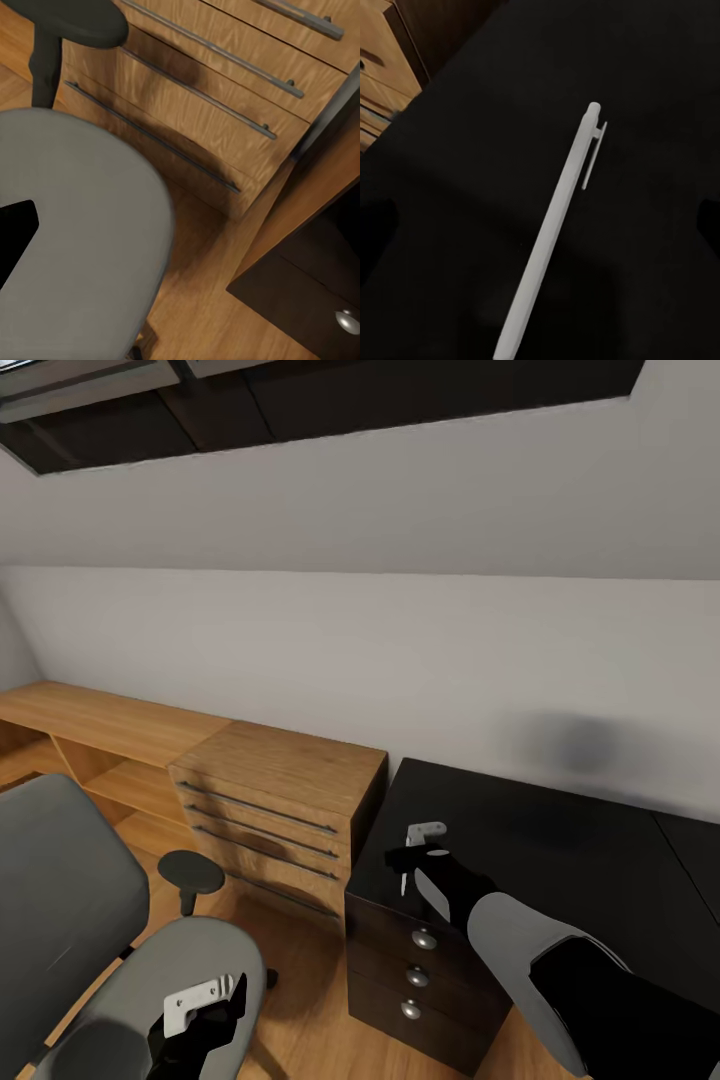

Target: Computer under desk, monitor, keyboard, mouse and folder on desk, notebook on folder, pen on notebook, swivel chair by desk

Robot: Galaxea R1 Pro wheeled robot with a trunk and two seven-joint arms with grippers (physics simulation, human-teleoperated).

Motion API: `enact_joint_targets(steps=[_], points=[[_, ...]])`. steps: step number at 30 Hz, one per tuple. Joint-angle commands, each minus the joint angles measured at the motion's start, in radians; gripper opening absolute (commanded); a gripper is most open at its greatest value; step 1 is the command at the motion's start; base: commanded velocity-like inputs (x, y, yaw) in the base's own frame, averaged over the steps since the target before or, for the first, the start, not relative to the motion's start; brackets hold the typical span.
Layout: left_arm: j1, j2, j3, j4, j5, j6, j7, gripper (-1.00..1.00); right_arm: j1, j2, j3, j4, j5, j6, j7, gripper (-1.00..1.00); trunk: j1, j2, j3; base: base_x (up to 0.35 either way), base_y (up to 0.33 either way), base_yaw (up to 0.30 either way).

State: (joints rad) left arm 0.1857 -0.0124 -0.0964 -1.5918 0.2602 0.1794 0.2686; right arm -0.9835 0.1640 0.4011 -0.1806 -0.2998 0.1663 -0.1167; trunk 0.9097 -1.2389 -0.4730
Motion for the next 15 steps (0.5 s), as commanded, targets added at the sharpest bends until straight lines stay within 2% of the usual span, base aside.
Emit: enact_joint_targets(steps=[1, 8, 12, 15], points=[[0.000, 0.000, -0.001, -0.002, 0.008, 0.004, 0.006, 1.00, 0.000, -0.001, 0.009, -0.002, -0.009, 0.006, -0.006, 1.00, 0.004, -0.008, -0.004, 0.000, 0.000, 0.000], [0.000, 0.000, -0.001, -0.002, 0.008, 0.004, 0.006, 1.00, 0.000, -0.001, 0.009, -0.002, -0.009, 0.008, -0.006, 1.00, 0.031, -0.057, -0.026, 0.000, 0.000, 0.000], [0.000, 0.000, -0.001, -0.002, 0.008, 0.003, 0.006, 1.00, 0.000, -0.001, 0.009, -0.002, -0.010, 0.008, -0.006, 1.00, 0.031, -0.057, -0.026, 0.000, 0.000, 0.000], [0.000, 0.000, -0.002, -0.002, 0.008, 0.003, 0.006, 1.00, 0.000, -0.001, 0.008, -0.002, -0.009, 0.009, -0.006, 1.00, 0.042, -0.078, -0.035, 0.000, 0.000, 0.000]])
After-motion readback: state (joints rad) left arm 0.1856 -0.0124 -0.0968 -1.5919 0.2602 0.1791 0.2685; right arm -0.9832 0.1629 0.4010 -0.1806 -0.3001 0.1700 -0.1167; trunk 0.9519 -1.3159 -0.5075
